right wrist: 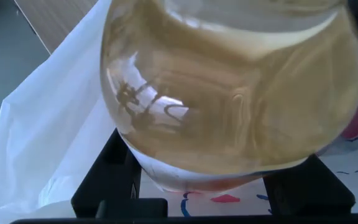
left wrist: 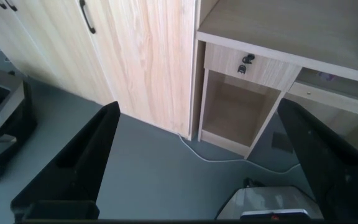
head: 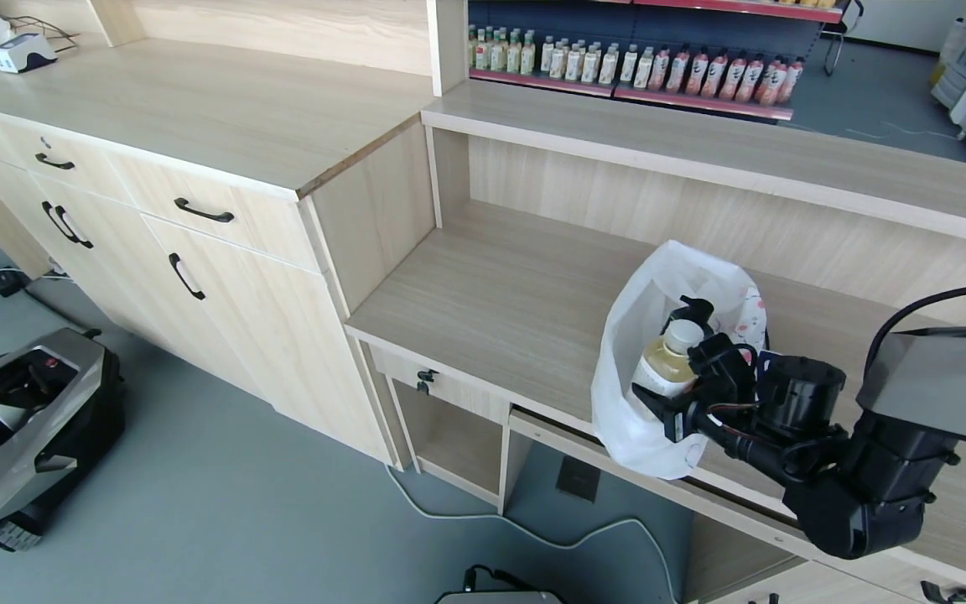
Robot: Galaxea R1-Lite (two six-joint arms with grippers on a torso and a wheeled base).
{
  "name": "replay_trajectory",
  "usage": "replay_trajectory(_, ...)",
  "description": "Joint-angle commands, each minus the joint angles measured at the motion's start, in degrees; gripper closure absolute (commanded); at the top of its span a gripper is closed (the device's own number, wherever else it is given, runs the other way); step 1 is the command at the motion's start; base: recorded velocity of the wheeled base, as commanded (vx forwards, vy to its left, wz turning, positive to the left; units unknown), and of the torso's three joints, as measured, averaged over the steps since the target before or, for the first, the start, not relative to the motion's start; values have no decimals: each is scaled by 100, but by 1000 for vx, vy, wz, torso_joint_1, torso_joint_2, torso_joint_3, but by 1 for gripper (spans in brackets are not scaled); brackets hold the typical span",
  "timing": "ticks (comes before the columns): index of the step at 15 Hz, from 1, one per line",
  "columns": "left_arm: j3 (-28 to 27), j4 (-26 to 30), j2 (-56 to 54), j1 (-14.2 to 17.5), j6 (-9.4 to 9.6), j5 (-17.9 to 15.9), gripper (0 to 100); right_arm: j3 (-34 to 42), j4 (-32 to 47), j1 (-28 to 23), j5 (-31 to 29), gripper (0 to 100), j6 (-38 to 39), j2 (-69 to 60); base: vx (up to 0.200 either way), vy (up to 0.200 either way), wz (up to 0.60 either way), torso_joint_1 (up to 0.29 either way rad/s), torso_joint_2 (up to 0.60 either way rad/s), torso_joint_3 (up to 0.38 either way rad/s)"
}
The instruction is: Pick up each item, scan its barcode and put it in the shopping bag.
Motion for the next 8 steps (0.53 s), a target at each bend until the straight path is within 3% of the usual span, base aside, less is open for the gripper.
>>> replay_trajectory(1,1,-2,-2,1,1,1,0,0,-58,-1,8,100,-8,272,0,0,0,0,0,0)
replay_trajectory(8,1,-2,-2,1,1,1,0,18,-58,-80,-9,100,-43,360,0,0,0,0,0,0)
